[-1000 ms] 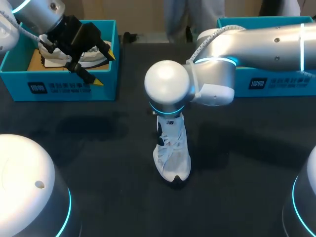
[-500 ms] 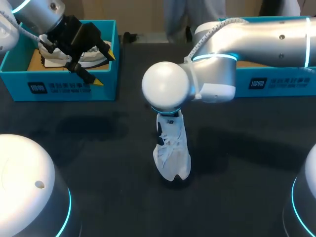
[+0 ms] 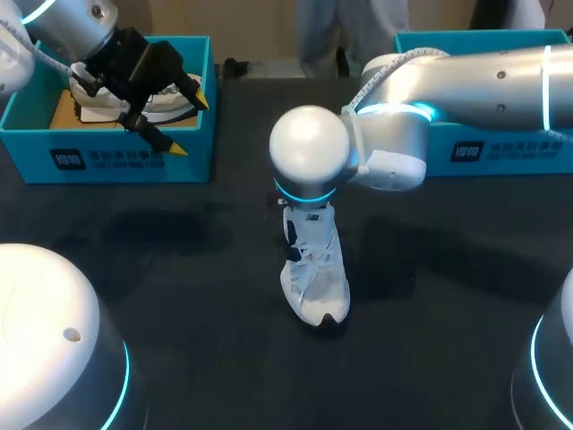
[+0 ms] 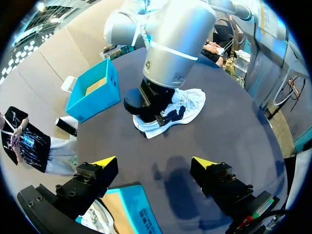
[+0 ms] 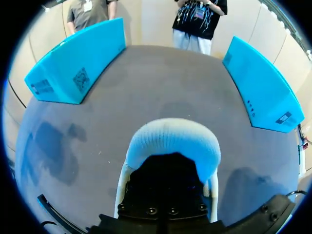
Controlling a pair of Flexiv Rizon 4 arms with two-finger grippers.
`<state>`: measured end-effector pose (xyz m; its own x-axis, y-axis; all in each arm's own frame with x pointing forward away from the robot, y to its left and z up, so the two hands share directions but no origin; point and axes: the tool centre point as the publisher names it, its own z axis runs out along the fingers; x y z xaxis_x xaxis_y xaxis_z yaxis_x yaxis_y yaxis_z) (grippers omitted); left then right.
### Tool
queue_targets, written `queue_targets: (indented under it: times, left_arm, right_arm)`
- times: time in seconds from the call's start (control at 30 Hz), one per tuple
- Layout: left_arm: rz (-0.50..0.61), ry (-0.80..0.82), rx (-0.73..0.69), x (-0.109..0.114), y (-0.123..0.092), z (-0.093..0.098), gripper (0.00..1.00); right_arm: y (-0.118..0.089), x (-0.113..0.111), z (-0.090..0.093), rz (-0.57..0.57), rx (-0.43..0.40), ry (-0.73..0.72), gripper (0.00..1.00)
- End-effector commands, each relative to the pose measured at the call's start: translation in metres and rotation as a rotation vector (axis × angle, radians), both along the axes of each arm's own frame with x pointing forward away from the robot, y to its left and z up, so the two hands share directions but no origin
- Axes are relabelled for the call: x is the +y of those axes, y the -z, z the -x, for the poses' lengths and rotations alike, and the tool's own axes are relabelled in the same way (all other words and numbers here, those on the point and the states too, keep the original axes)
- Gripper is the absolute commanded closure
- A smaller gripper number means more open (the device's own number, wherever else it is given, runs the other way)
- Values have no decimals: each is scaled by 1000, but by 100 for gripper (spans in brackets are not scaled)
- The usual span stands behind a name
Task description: Take the shoe out of the shoebox, open the shoe tongue, remove and reinsert the insole, then place the shoe into the shoebox
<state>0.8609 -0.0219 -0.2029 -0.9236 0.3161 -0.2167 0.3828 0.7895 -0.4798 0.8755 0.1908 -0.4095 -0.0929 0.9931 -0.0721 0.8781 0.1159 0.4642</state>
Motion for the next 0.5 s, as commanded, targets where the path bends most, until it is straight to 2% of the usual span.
queue_targets:
  times: [0.03,0.33,0.5]
  left_arm:
    - [-3,-1,0,1,-1,1,0]
    - [-3,-1,0,1,-1,1,0]
    - [-3,-1,0,1,-1,1,0]
  right_arm:
    - [16,-3,4,0,58,-9,100]
    - [31,-18,38,2,204,-18,100]
    - [39,-21,54,-3,258,-11,100]
